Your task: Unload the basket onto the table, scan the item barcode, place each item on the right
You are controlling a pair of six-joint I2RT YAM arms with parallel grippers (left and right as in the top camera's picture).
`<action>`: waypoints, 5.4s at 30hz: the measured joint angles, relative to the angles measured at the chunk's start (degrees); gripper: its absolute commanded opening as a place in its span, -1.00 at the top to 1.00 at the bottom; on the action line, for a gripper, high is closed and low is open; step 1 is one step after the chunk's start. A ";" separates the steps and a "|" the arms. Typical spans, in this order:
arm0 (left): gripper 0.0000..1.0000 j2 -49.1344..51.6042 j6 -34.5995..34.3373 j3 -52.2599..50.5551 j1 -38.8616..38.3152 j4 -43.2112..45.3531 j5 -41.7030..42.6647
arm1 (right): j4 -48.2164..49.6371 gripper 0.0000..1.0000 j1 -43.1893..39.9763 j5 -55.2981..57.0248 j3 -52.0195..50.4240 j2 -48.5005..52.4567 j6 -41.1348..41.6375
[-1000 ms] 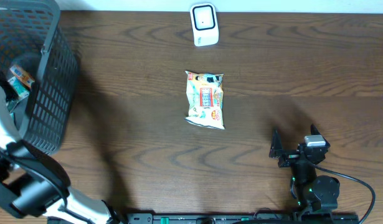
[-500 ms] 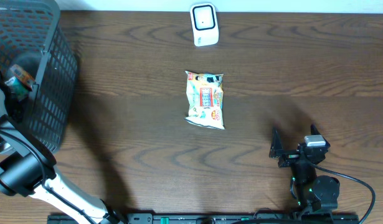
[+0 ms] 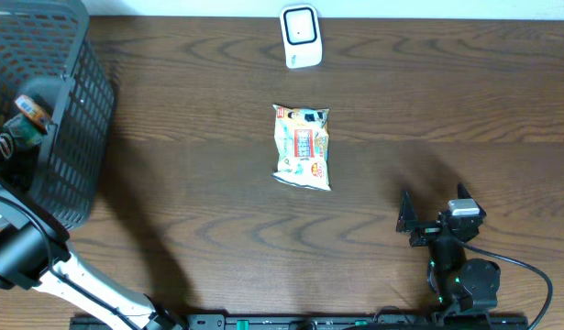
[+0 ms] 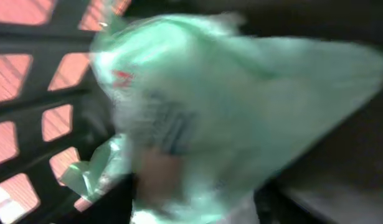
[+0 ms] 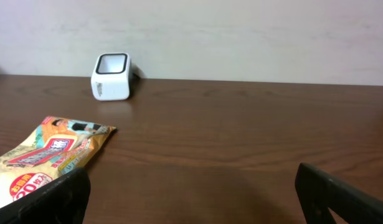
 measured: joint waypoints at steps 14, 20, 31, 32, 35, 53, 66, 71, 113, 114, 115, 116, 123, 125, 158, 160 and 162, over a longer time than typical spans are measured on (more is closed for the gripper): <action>0.85 -7.45 -6.67 0.33 1.11 0.20 11.96 | 0.00 -0.99 0.00 -0.02 0.00 0.00 0.00; 0.85 -29.62 -18.16 0.57 1.14 9.44 25.53 | 0.02 -0.99 0.00 0.00 0.00 0.00 -0.02; 0.85 -48.48 -49.51 1.60 -9.99 9.86 41.35 | 0.02 -0.99 0.00 0.00 0.00 0.00 0.00; 0.85 -48.30 -50.05 1.60 -13.33 9.01 41.72 | 0.02 -0.98 0.00 0.00 0.00 0.00 0.00; 0.86 -47.17 -48.94 1.49 -24.52 5.81 42.86 | 0.00 -0.99 0.00 -0.02 0.00 0.00 0.00; 0.85 -19.67 -37.09 1.20 -63.45 -5.84 17.00 | 0.02 -0.99 0.00 0.00 0.00 0.00 0.00; 0.24 -6.23 -35.23 1.22 -65.48 -4.55 17.68 | 0.02 -0.98 0.00 0.00 0.00 0.00 0.00; 0.13 -6.60 -35.32 1.40 -65.29 -4.66 18.73 | 0.00 -0.99 0.00 0.00 0.00 0.00 0.00; -0.55 0.20 -14.29 9.25 -12.81 13.03 -6.97 | 0.02 -0.99 0.00 0.00 0.00 0.00 0.00; -0.53 0.79 -14.27 9.25 -12.59 13.27 -6.97 | 0.02 -0.99 0.00 0.00 0.00 0.00 0.00; -0.47 1.36 -14.12 9.25 -12.33 13.70 -6.97 | 0.02 -0.98 0.00 0.00 0.00 0.00 0.00; -0.27 1.79 -14.05 9.25 -11.98 13.94 -6.97 | 0.02 -0.98 0.00 0.00 0.00 0.00 0.00; -0.22 3.28 -13.44 9.25 -9.22 14.10 -2.45 | 0.02 -0.98 0.00 0.00 0.00 0.00 0.00; -0.22 3.82 -12.98 9.25 -8.66 14.10 0.66 | 0.00 -0.99 0.00 0.00 0.00 0.00 0.00; 0.83 -15.72 -23.10 7.67 -7.54 9.14 6.99 | 0.02 -0.99 0.00 0.00 0.00 0.00 0.00; 0.85 -21.31 -24.17 7.69 -7.54 9.14 7.63 | 0.02 -0.99 0.00 0.00 0.00 0.00 0.00; 0.87 -24.92 -24.98 7.69 -7.54 9.35 9.35 | 0.00 -0.98 0.00 0.00 0.00 0.00 0.00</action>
